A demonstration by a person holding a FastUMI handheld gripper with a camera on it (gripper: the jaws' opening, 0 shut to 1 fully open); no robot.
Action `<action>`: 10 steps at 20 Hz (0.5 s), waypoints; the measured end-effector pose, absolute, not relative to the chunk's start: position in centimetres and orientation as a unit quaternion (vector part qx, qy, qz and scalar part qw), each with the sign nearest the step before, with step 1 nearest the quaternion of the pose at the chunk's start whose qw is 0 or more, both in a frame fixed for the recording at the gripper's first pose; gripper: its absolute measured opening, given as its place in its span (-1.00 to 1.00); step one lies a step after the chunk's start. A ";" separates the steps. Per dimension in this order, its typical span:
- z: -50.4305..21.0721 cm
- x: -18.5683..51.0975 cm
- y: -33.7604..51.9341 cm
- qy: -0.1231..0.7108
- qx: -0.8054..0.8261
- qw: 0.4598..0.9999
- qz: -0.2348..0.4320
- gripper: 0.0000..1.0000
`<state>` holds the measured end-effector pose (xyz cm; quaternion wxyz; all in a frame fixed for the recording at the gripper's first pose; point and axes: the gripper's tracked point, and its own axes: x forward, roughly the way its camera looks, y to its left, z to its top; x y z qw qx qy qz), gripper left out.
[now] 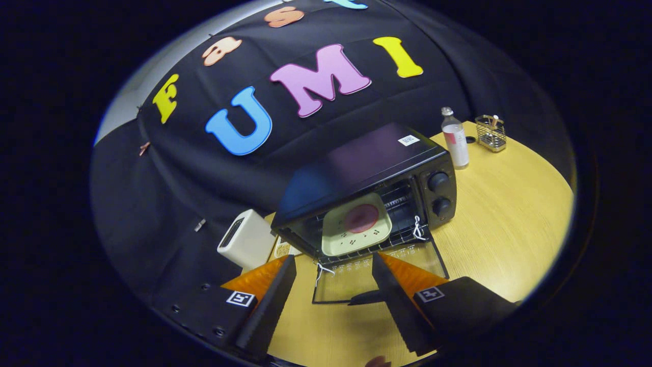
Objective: Open the toaster oven, put the food inside, and close the toaster oven door.
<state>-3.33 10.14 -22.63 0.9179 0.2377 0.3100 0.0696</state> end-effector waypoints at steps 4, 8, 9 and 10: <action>-26.2 -4.7 9.0 0.346 0.160 0.923 0.049 0.99; -29.2 -7.1 9.5 0.378 0.089 0.920 0.058 0.99; -29.8 -7.2 9.5 0.380 0.084 0.920 0.054 0.99; -30.5 -7.3 9.6 0.386 0.083 0.917 0.053 0.99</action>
